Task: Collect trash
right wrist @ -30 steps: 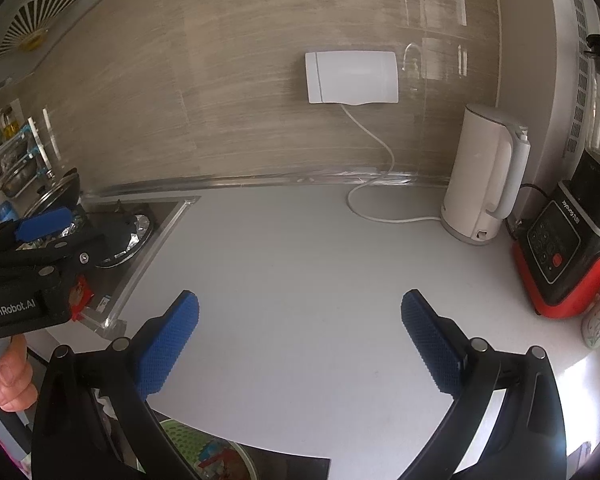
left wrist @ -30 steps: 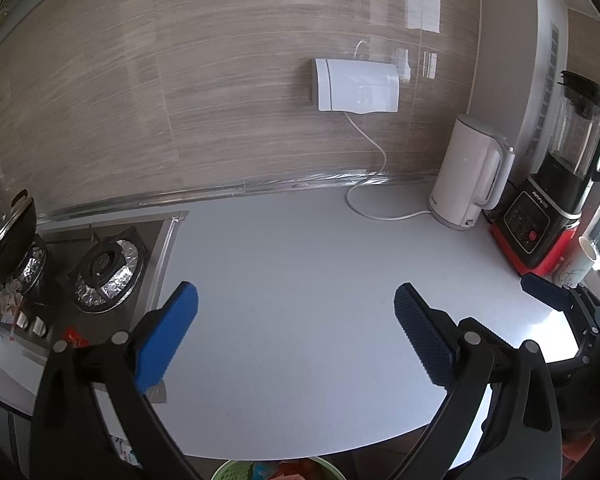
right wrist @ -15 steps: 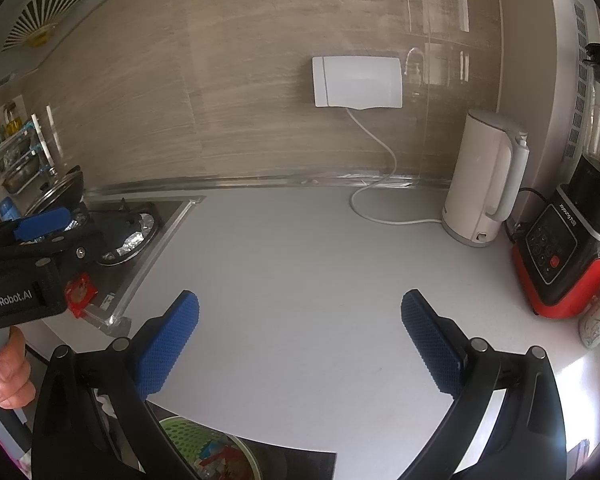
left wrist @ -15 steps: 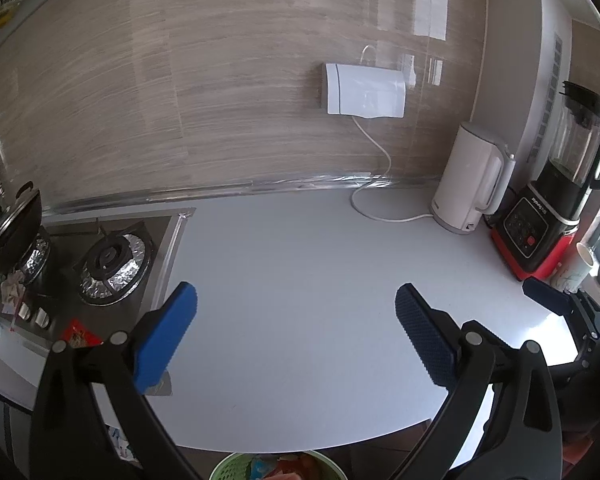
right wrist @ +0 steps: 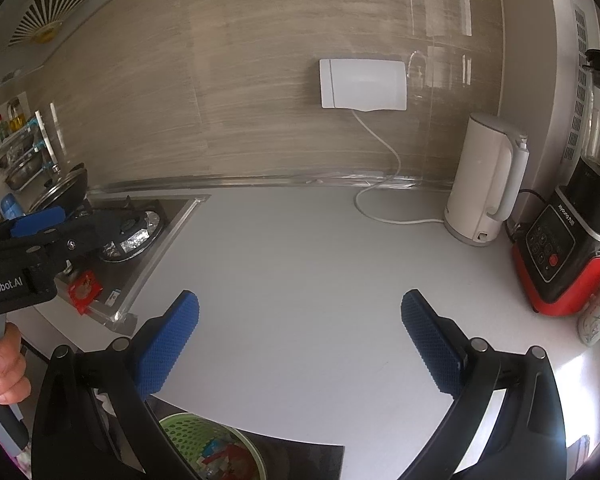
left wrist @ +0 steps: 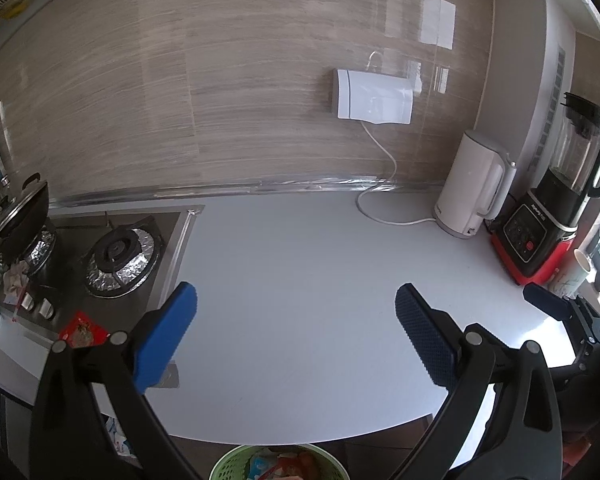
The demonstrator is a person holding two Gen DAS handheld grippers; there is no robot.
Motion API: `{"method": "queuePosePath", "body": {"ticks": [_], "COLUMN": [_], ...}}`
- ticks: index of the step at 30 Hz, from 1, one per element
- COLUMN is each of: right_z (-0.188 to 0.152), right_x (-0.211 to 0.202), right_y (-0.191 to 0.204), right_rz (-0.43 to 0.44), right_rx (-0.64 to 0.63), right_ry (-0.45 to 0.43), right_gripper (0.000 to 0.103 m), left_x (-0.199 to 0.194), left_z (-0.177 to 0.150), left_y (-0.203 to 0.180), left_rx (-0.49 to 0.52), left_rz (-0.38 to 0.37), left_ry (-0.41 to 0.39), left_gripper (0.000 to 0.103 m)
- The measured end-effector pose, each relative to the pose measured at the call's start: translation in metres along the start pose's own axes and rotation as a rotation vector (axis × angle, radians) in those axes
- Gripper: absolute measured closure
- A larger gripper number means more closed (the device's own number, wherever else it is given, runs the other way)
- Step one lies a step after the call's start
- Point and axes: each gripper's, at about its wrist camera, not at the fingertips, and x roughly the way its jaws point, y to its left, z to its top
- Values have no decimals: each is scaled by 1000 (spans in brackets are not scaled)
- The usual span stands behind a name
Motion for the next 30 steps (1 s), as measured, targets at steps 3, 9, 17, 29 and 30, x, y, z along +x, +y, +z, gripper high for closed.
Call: {"method": "queuePosePath", "body": {"ticks": [3,9,17,29,30], "right_z": [-1,-3,-6,-7,-7], "right_x": [-1,-1,1,4,4], "right_y": [2,5,9,12,12], "right_rz": [0,1,6,9,10], "right_rx": [0,-5,-7,-8,-8], "right_ry": [0,4,16,24,24], "right_gripper": [3,3,3,3,3], "left_x": [-2,-3,2,1,1], "left_z": [-2,-4,-5,-6,-6], "left_y": [3,7,12,11,11], "left_rx": [-3,-7,-30,-9,-6], "left_rz": [3,5,4,39,33], "left_ry": [-3,3,19,-6,-3], "left_gripper": [8,8,8,8,8]}}
